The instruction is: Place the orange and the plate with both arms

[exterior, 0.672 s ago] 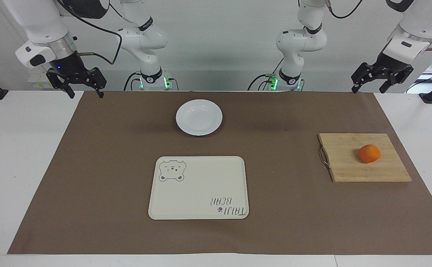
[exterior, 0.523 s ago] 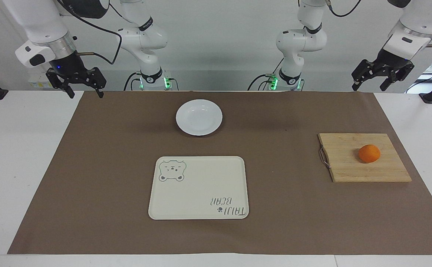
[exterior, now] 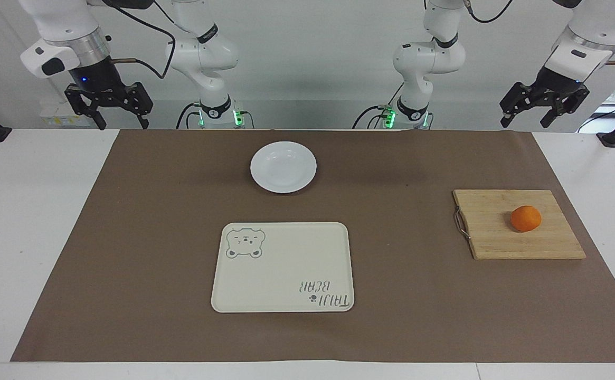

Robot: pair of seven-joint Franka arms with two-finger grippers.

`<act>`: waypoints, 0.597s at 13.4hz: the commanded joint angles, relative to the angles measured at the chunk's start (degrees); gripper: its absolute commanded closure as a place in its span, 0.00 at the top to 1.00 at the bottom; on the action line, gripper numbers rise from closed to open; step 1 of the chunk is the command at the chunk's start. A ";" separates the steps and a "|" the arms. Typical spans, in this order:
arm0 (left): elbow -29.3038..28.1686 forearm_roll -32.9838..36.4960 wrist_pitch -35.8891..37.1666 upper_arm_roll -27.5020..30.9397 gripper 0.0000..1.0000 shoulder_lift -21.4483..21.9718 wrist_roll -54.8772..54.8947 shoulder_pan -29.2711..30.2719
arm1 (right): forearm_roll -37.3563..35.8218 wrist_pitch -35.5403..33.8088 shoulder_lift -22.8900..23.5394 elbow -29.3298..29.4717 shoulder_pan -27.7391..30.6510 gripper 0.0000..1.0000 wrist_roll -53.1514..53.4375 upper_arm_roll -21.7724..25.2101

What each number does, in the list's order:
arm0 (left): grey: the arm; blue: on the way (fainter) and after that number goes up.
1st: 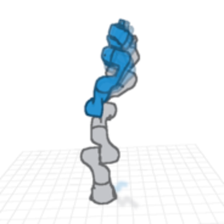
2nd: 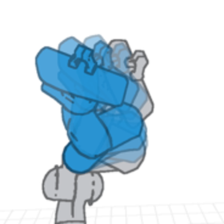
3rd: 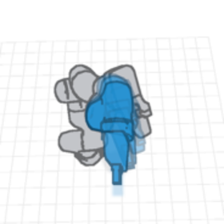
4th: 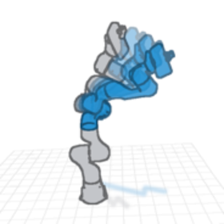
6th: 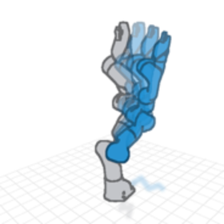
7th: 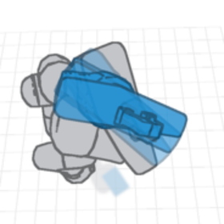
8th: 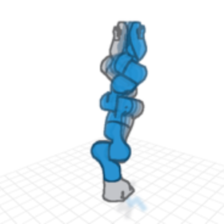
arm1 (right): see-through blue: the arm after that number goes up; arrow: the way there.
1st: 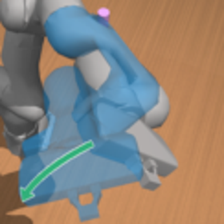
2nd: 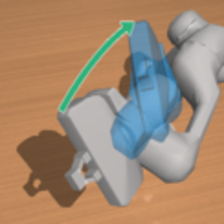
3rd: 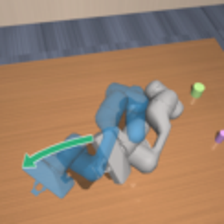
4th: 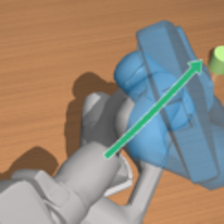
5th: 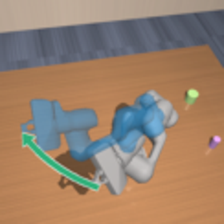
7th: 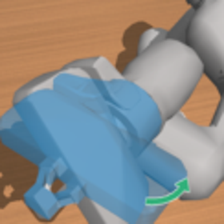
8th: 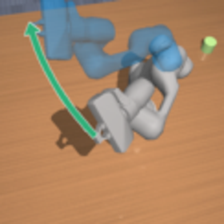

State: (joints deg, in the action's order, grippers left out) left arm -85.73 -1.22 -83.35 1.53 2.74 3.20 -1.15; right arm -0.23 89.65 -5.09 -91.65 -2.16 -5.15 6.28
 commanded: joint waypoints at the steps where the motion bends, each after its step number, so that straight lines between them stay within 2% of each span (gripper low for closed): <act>1: 0.04 -0.19 0.82 0.23 1.00 0.43 0.14 -0.51 | -0.74 -0.36 -0.53 -0.37 0.05 1.00 0.84 -0.31; 8: -0.05 -0.19 -0.32 0.23 1.00 0.43 0.75 -0.16 | -0.74 -0.36 -0.53 -0.37 0.05 1.00 0.84 -0.31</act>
State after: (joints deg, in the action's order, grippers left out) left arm -85.73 -1.22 -83.42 1.51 2.74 3.30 -1.16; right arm -0.23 89.65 -5.09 -91.65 -2.16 -5.15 6.28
